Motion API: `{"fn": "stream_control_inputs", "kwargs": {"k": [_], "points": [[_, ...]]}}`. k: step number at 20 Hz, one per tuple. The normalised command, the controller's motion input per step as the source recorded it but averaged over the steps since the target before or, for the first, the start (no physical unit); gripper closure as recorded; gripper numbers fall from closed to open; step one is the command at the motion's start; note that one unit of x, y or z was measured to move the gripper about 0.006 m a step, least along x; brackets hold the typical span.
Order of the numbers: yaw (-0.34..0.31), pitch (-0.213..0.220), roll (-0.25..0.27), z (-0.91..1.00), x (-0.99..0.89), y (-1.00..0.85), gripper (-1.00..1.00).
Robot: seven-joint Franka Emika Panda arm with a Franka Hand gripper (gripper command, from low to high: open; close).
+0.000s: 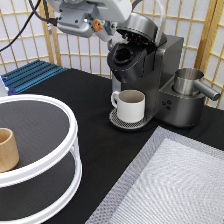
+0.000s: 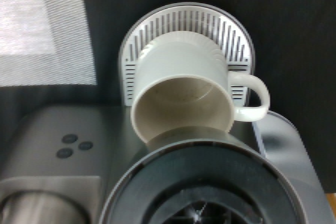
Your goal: Make coffee
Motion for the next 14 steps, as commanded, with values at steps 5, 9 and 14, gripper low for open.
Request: {"fn": "stream_control_inputs", "kwargs": {"k": [5, 9, 14], "points": [[-0.077, 0.108, 0.0, 0.13, 0.43, 0.44, 1.0], [-0.068, 0.088, 0.011, 0.18, 0.56, 0.36, 1.0], [-0.039, 0.065, 0.062, 0.07, 0.53, 0.08, 1.0]]}}
